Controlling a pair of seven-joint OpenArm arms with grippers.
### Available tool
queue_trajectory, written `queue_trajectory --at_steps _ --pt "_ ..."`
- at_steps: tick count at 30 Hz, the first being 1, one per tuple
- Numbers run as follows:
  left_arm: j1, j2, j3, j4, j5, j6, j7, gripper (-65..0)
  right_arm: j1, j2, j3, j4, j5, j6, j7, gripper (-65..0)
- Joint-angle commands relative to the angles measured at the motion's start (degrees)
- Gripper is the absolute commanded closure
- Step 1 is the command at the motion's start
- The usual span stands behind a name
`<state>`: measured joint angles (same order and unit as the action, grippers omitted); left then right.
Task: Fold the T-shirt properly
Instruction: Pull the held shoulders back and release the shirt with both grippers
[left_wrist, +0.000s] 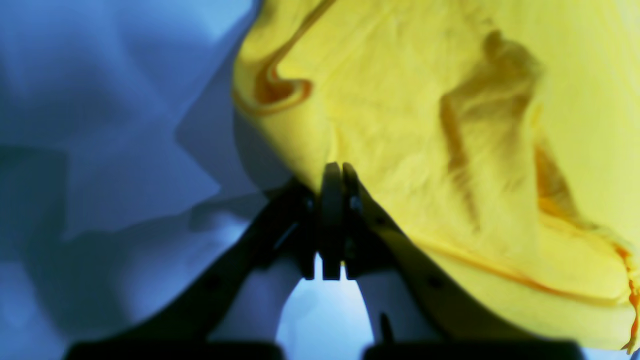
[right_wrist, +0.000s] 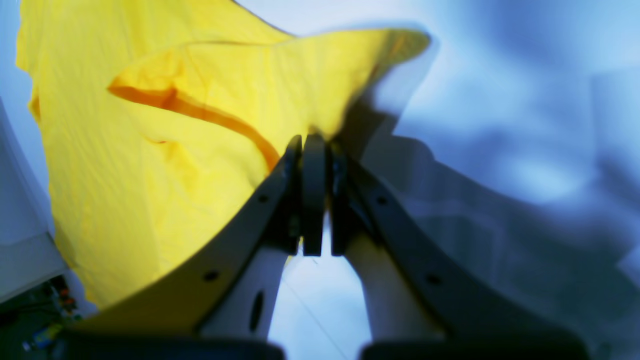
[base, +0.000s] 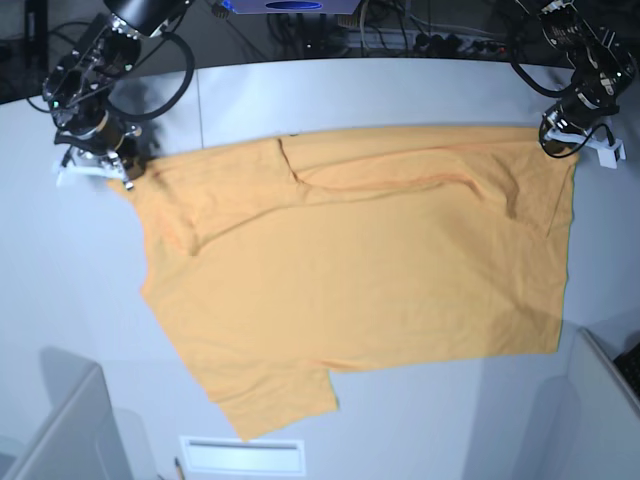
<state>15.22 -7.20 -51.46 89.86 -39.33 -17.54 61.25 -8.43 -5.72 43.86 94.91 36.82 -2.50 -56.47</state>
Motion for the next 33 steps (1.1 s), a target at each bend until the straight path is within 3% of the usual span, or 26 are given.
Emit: queue_trajectory --at_steps 1,9,15,33 --pt "0.6 -1.5 -0.5 1.3 -0.3 0.1 -1.1 0.0 -0.1 0.6 0.1 1.7 0.1 0.3 1.4 0.0" --pt "2.3 -2.0 -0.5 3.5 0.2 0.3 -0.7 0.0 -4.5 -0.7 0.2 6.1 0.1 0.4 1.0 0.0" --pt "3.2 -1.7 -0.5 6.3 6.8 0.1 -0.8 0.0 -7.9 -0.7 0.3 6.8 0.2 0.4 1.4 0.0" --pt "7.9 -1.5 -0.6 6.3 7.1 0.3 -0.9 0.0 -14.8 -1.6 0.4 10.6 0.3 0.4 1.0 0.0"
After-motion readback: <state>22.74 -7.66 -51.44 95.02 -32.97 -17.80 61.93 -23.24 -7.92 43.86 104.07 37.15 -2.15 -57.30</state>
